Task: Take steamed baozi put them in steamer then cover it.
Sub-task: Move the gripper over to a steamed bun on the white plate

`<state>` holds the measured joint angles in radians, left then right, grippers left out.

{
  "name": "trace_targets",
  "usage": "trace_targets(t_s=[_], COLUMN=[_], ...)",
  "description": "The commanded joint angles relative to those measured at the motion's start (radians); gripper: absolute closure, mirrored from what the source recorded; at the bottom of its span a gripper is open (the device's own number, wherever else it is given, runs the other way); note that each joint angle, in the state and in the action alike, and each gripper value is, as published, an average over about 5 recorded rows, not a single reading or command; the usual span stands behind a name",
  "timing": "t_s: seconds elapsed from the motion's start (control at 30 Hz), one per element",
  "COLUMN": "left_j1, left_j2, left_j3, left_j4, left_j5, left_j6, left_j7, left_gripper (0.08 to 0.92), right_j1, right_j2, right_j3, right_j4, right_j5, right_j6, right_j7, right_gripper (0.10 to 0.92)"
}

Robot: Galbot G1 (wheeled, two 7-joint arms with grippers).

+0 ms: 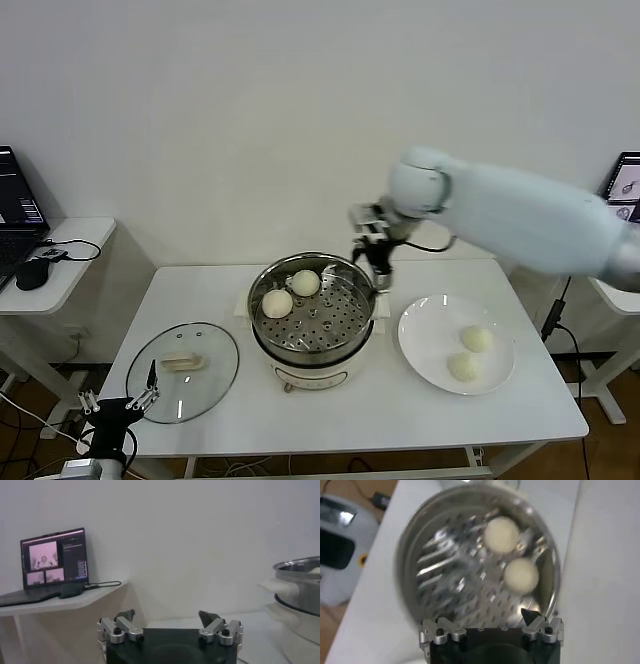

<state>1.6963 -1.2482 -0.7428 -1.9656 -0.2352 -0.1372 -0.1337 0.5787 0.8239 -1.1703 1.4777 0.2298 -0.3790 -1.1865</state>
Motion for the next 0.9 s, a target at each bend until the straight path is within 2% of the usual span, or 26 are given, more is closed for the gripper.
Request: trace_targets(t_s=[0.03, 0.17, 0.43, 0.9], left_j1=[0.002, 0.005, 0.017, 0.022], left_j2=[-0.001, -0.006, -0.022, -0.034], left_j3=[0.006, 0.008, 0.006, 0.003], left_j4=[-0.001, -0.001, -0.001, 0.001], left_j5=[0.004, 0.013, 0.026, 0.037], left_j6=[0.0, 0.001, 0.004, 0.012], left_j7=[0.0, 0.0, -0.001, -0.001], left_gripper=[0.177, 0.177, 0.177, 0.177], right_j1=[-0.067, -0.23, -0.537, -0.754], right_j2=[-0.334, -0.38, -0.367, -0.319], right_j3=[0.022, 0.116, 0.332, 0.471], right_j4=[0.157, 0.12, 0.013, -0.071], right_j5=[-0.139, -0.244, -0.361, -0.442], right_j6=[0.063, 0.085, 0.105, 0.132], right_j7=[-0.06, -0.029, 0.007, 0.066], right_gripper=[0.203, 0.203, 0.203, 0.203])
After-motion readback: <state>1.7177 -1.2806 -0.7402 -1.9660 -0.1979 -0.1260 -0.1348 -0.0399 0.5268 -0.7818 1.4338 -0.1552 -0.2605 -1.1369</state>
